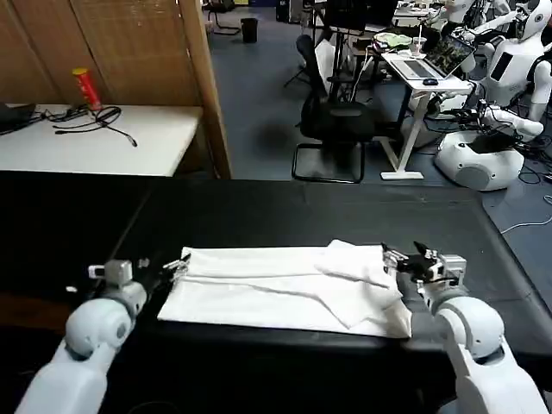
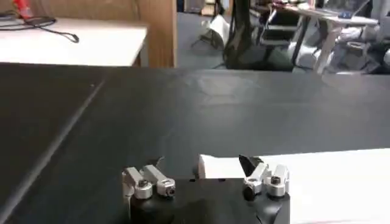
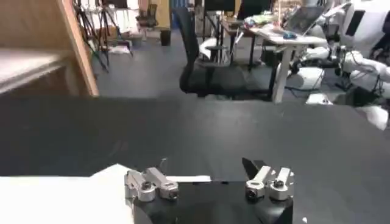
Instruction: Fold and organize the clothes.
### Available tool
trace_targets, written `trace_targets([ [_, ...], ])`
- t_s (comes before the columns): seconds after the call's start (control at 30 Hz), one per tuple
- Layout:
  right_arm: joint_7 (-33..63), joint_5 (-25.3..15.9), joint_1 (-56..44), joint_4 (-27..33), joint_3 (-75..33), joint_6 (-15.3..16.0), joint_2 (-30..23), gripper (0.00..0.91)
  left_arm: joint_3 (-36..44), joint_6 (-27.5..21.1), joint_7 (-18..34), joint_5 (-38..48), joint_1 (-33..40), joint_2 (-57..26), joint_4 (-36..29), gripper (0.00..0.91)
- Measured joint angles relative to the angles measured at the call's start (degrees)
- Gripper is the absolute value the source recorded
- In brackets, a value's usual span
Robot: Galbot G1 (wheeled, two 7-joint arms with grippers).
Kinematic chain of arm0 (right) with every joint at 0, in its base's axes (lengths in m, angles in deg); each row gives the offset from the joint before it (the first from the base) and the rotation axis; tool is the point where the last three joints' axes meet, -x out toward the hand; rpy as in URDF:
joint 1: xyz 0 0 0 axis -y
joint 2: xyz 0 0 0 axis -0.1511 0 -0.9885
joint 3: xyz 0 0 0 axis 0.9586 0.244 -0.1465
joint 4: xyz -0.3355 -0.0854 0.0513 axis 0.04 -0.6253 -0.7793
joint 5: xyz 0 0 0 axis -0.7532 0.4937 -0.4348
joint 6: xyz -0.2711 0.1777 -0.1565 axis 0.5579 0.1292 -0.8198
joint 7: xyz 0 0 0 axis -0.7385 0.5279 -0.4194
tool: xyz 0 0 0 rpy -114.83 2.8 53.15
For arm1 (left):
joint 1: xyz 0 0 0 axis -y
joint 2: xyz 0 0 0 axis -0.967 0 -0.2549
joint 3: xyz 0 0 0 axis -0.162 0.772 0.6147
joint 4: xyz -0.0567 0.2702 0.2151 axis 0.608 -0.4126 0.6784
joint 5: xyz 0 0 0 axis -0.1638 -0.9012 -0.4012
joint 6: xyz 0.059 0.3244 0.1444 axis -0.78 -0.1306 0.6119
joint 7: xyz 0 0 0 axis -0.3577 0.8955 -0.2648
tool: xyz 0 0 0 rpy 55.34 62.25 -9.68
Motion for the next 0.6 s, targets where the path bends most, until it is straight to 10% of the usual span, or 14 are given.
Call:
trace_targets([
  [0.33, -0.1, -1.0, -1.1, -1.9, -0.4, -0.6, 0.3, 0.878, -0.5, 2.1, -0.7, -4.5, -3.3, 3.6, 0.4, 0.878],
  [0.6, -0.5, -3.5, -1.3, -1.9, 0.4, -1.6, -0.4, 0.878, -0.6, 3.7, -1.1, -7.8, -5.1, 5.6, 0.0, 0.371],
])
